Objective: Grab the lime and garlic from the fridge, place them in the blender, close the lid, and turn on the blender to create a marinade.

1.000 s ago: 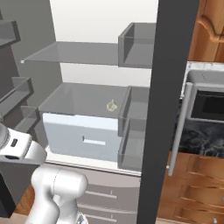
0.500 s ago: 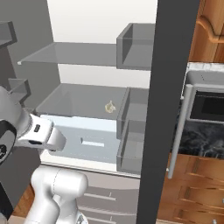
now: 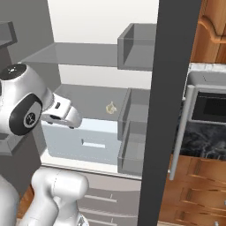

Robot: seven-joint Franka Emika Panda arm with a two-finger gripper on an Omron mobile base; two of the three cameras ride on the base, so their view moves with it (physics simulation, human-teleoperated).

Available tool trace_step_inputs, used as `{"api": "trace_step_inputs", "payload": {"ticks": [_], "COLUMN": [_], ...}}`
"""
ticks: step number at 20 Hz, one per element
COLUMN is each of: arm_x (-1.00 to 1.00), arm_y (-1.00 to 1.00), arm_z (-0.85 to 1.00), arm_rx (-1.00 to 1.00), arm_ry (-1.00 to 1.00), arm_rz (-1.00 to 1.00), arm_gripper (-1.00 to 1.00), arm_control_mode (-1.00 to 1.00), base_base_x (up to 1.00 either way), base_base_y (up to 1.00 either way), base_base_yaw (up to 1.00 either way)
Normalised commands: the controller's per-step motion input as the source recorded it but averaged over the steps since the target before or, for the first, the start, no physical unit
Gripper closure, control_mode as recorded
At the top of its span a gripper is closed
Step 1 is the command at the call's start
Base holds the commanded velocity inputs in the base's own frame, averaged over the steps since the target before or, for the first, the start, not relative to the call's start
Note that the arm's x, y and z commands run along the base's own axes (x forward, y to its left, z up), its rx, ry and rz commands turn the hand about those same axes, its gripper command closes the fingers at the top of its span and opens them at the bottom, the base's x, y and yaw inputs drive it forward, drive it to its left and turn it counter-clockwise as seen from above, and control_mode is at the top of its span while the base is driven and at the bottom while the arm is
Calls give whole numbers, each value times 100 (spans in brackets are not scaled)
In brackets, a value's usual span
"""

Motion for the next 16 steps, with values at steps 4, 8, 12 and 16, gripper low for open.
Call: {"api": "trace_step_inputs", "payload": {"ticks": [4,8,12,16], "arm_x": [100,100,88,74], "arm_y": [-2,-5,-24,-29], "arm_z": [-43,-28,-21,-33], "arm_rx": [-1,0,0,0], "arm_ry": [0,0,0,0], "arm_rz": [-12,-1,0,0], "arm_gripper": [-100,-100,-100,-100], "arm_control_mode": [-100,-100,-100,-100], "base_base_x": [0,0,0,0], "base_base_y": [0,0,0,0], "base_base_yaw": [0,0,0,0]}}
